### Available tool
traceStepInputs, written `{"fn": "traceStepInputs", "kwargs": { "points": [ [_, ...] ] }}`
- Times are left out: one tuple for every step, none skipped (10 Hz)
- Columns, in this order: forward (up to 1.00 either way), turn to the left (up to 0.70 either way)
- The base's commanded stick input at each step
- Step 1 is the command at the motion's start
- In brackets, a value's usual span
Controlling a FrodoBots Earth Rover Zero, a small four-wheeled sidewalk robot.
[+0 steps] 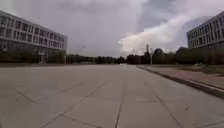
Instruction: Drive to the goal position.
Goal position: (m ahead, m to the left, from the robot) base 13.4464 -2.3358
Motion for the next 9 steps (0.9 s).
{"fn": "traceStepInputs", "kwargs": {
  "points": [
    [1.0, 0.0],
    [1.0, 0.0],
    [1.0, 0.0],
    [1.0, 0.0],
    [1.0, 0.0],
    [1.0, 0.0],
    [1.0, 0.0],
    [1.0, 0.0],
    [1.0, 0.0]
  ]
}}
